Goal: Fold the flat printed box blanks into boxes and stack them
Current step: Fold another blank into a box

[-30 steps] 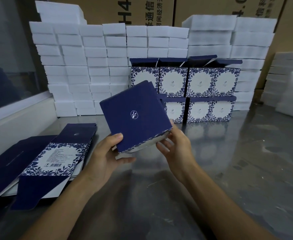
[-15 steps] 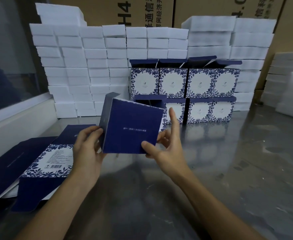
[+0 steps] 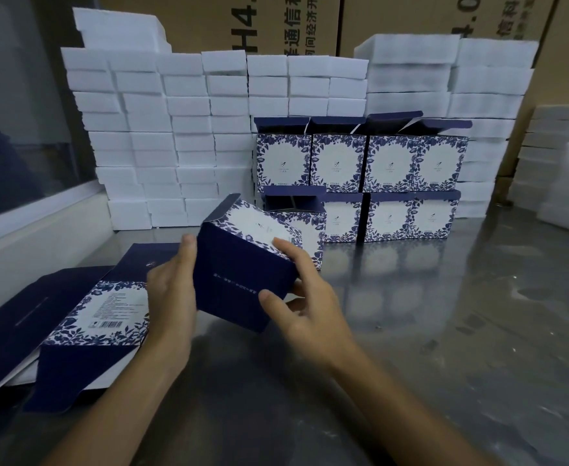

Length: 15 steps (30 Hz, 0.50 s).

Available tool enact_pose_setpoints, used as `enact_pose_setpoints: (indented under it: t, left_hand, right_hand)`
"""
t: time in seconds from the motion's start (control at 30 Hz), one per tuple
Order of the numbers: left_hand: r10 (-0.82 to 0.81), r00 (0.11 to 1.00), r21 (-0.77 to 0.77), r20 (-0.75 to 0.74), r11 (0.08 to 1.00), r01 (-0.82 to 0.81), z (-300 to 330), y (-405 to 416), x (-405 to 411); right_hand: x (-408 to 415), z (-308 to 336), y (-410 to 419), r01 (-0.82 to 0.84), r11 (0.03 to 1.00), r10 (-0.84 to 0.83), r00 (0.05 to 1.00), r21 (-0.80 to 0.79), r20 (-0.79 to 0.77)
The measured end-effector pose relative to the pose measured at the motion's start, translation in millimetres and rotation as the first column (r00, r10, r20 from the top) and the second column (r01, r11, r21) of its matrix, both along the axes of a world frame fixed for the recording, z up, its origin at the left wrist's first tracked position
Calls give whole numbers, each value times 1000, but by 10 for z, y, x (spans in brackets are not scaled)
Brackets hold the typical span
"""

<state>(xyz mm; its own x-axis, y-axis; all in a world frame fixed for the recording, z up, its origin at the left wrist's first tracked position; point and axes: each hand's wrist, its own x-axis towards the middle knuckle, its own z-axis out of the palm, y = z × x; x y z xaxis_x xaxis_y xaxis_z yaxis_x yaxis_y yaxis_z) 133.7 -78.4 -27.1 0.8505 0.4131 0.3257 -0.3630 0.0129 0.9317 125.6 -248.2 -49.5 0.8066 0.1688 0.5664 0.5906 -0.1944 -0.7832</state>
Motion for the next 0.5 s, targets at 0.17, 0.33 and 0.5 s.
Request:
enact_pose_setpoints:
  t: [0.17,0.33,0.5]
  left_hand:
    - [9,999,108,45,994,-14,37,-17,-27]
    - [-26,995,-71,-100,997,19,-11,-31,19]
    - [51,998,-117,-47,992,-56,-32,46,70]
  right_hand:
    - [-2,-2,21,103,967,-63,982,-233,176]
    - [13,-22,32,115,954,-49,971,-276,233]
    - [-38,-42,152,-45,991,47,999,124,-15]
